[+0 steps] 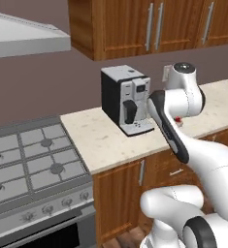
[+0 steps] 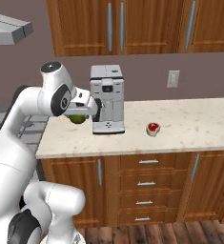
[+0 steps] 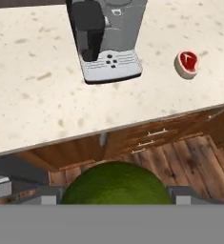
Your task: Open the fridge, remove the apple, lime, and steak, and place them on any counter.
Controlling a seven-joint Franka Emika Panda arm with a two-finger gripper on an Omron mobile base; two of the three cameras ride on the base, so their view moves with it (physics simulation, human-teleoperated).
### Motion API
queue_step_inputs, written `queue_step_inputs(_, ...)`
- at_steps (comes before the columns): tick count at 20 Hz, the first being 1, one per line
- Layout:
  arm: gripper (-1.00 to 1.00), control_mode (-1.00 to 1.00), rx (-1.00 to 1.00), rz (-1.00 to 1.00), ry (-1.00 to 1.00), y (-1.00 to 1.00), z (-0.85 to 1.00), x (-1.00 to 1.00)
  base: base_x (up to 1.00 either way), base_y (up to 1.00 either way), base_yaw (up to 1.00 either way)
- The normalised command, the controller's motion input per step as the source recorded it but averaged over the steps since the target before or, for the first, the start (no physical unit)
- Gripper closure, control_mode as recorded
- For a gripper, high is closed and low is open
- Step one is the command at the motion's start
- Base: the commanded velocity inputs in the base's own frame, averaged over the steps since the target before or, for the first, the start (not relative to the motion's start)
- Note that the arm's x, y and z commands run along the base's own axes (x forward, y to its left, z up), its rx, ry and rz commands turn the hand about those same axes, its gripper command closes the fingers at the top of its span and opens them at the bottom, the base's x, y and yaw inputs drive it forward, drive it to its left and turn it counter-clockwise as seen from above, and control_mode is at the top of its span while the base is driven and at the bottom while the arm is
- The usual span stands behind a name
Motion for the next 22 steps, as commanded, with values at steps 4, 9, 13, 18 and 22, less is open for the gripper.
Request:
queue_step_inputs(4,1.00,-1.00,-0.02,0.16,0.01,0.45,-0.22,0.47,0.25,0.14,0.05)
queue_step_inputs(9,1.00,-1.00,0.00,0.20,0.01,0.43,-0.94,0.79,0.00,0.00,0.00)
queue_step_inputs(13,1.00,-1.00,0.00,0.14,0.05,0.38,-1.00,0.97,0.00,0.00,0.00)
queue_step_inputs(18,1.00,-1.00,0.00,0.06,0.00,0.11,-1.00,0.65,0.00,0.00,0.00)
queue_step_inputs(22,1.00,-1.00,0.00,0.00,0.00,0.00,-0.88,0.06,0.00,0.00,0.00)
